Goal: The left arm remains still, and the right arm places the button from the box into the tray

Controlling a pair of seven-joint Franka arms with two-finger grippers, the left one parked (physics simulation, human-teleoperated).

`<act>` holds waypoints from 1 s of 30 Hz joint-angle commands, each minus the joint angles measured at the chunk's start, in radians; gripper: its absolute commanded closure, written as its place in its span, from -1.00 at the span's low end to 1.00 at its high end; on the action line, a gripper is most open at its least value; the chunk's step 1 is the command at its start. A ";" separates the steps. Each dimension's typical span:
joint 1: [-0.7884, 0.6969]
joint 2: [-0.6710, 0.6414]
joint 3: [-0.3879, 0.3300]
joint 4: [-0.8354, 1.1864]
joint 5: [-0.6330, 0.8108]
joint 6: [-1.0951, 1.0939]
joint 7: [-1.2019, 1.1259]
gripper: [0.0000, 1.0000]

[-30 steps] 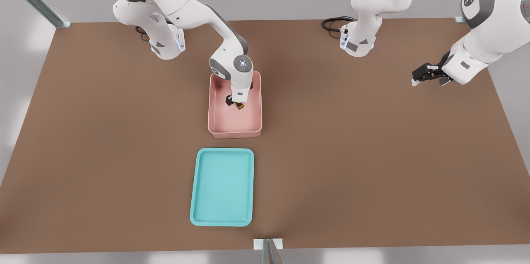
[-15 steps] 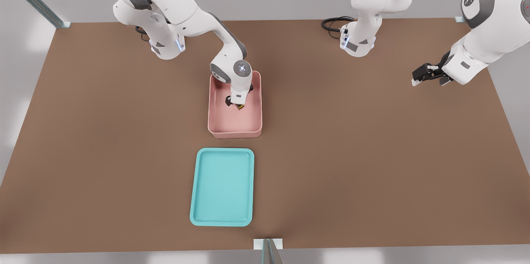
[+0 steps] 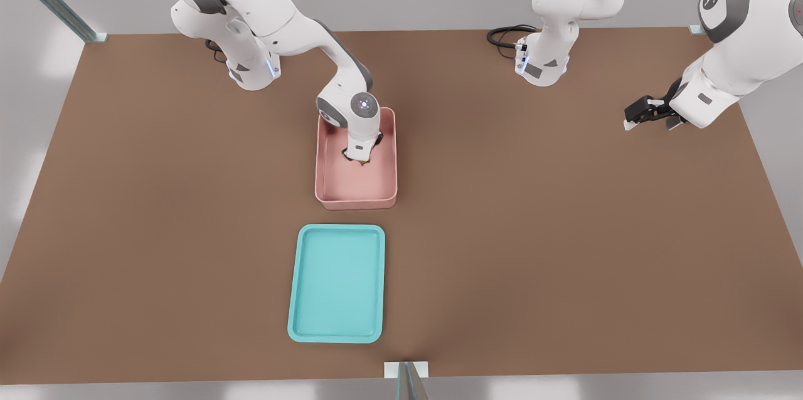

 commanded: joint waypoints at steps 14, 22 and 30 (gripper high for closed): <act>-0.232 0.057 -0.156 0.461 0.114 -0.041 -0.378 0.00; -0.259 0.340 -0.150 0.690 0.111 0.071 -0.423 -1.00; -0.394 0.073 -0.303 0.717 0.117 -0.754 -0.581 -1.00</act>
